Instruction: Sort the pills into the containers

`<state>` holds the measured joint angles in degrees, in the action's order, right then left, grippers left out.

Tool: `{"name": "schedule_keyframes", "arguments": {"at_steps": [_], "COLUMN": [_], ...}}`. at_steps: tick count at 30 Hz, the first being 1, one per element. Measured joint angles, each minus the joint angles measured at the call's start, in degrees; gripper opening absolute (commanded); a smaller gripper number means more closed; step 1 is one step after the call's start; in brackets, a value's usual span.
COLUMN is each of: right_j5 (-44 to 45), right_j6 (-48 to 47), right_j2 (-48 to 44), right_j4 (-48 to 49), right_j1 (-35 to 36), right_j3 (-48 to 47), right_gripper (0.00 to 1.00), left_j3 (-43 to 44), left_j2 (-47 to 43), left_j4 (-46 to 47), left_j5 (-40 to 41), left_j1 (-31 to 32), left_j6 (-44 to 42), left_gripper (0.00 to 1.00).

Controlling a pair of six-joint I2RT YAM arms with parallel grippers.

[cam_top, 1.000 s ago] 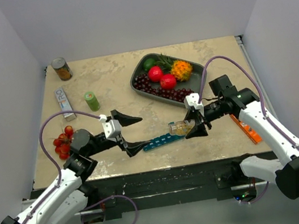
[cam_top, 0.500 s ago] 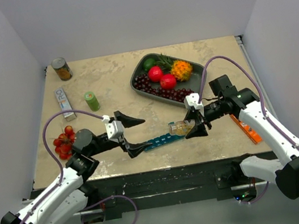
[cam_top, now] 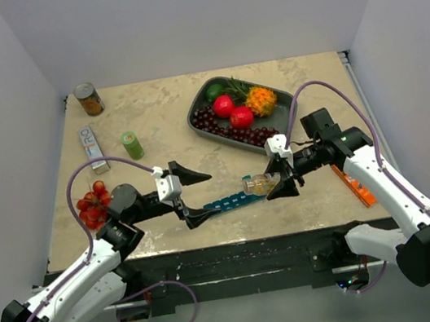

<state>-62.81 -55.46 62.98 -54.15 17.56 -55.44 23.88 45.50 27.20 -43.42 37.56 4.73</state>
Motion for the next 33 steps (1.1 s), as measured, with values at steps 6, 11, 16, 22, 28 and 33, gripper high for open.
{"name": "schedule_keyframes", "arguments": {"at_steps": [6, 11, 16, 22, 28, 33], "right_j5": [0.0, 0.0, 0.0, 0.0, 0.0, 0.0], "right_j6": [0.0, 0.0, 0.0, 0.0, 0.0, 0.0], "right_j2": [0.0, 0.0, 0.0, 0.0, 0.0, 0.0], "right_j4": [0.0, 0.0, 0.0, 0.0, 0.0, 0.0], "right_j1": [0.0, 0.0, 0.0, 0.0, 0.0, 0.0], "right_j3": [0.2, 0.2, 0.2, 0.2, 0.2, 0.2], "right_gripper": [0.0, 0.0, 0.0, 0.0, 0.0, 0.0], "left_j3": [0.0, 0.0, 0.0, 0.0, 0.0, 0.0], "left_j2": [0.7, 0.8, 0.8, 0.8, 0.8, 0.8], "left_j4": [-0.8, -1.2, -1.4, -1.6, -1.7, -2.4], "left_j5": [-0.6, -0.9, -0.9, -1.0, -1.0, -1.0], "left_j1": [0.1, 0.1, 0.1, 0.1, 0.1, 0.1], "left_j6": [-0.5, -0.9, -1.0, -1.1, -1.3, -1.5], "left_gripper": [0.95, 0.95, 0.94, 0.94, 0.94, 0.94]}}
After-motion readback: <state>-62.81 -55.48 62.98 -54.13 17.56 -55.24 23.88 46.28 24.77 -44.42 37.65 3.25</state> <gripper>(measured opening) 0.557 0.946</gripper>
